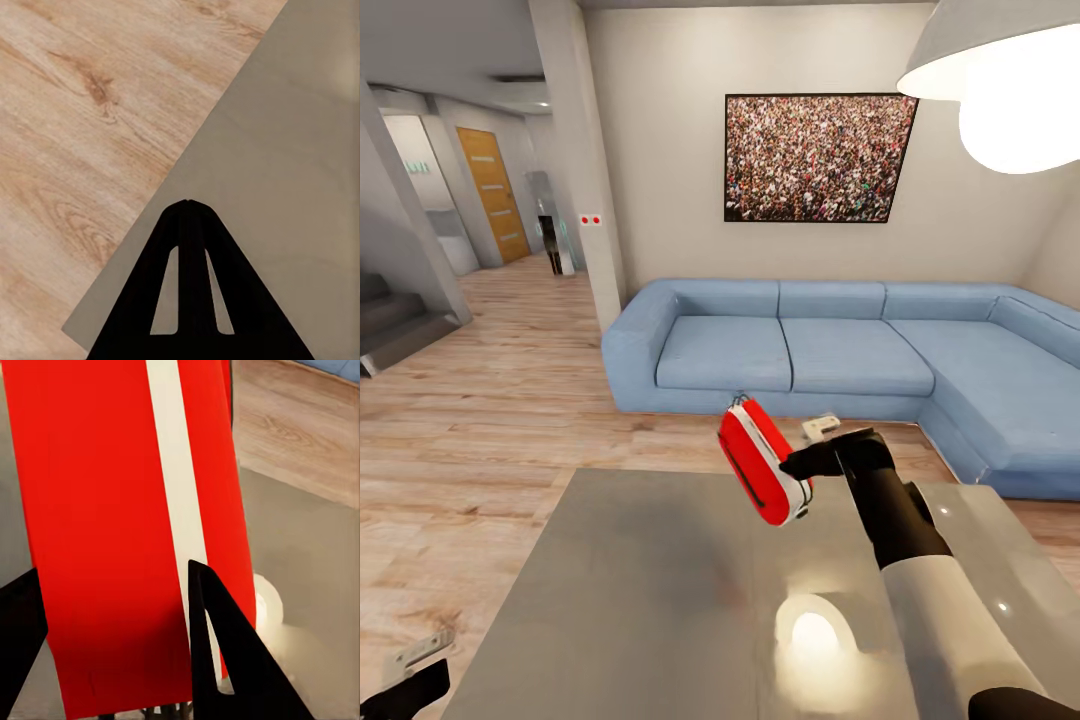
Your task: Turn on the radio receiver that's on the table in the living room.
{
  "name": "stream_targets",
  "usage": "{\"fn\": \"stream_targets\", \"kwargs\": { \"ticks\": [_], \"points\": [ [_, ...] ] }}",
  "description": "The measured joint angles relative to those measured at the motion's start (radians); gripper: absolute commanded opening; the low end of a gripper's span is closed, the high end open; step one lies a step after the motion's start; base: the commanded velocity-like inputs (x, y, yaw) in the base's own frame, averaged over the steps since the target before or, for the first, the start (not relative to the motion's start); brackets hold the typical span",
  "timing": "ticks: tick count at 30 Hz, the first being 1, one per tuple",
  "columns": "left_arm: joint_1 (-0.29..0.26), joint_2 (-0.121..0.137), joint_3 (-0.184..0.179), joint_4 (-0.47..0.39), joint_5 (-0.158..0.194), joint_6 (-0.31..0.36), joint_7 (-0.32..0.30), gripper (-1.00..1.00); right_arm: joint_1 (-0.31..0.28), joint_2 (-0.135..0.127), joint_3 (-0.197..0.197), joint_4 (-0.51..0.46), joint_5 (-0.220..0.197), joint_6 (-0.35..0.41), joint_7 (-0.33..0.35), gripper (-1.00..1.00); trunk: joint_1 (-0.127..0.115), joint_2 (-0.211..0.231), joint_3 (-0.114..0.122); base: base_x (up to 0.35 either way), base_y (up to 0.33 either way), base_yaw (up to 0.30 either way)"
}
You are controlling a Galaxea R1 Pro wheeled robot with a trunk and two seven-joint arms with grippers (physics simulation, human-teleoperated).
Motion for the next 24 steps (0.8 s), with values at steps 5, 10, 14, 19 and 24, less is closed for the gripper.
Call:
{"fn": "stream_targets", "kwargs": {
  "ticks": [5,10,14,19,24],
  "points": [
    [0.000,-0.001,0.000,0.000,0.000,0.000,0.000,-1.00,0.002,-0.001,-0.003,0.008,-0.004,0.038,0.003,-1.00,0.000,0.000,0.000,0.000,0.000,0.000],
    [0.000,-0.002,0.000,0.000,0.000,0.000,0.000,-1.00,0.026,-0.001,-0.002,0.046,0.028,0.043,0.003,-1.00,0.000,0.000,0.000,0.000,0.000,0.000],
    [0.000,-0.004,0.000,0.000,-0.001,0.000,0.000,-1.00,0.032,0.000,-0.002,0.091,0.033,0.041,0.003,-1.00,0.000,0.000,0.000,0.000,0.000,0.000],
    [0.000,-0.012,-0.001,0.011,-0.003,0.001,-0.001,-1.00,0.034,-0.001,-0.002,0.132,0.034,0.041,0.005,-1.00,0.000,0.000,0.000,0.000,0.000,0.000],
    [0.000,-0.013,-0.002,0.047,-0.002,0.001,-0.003,-1.00,0.034,-0.001,-0.002,0.208,0.039,0.036,0.008,-1.00,0.000,0.000,0.000,0.000,0.000,0.000]
  ]
}}
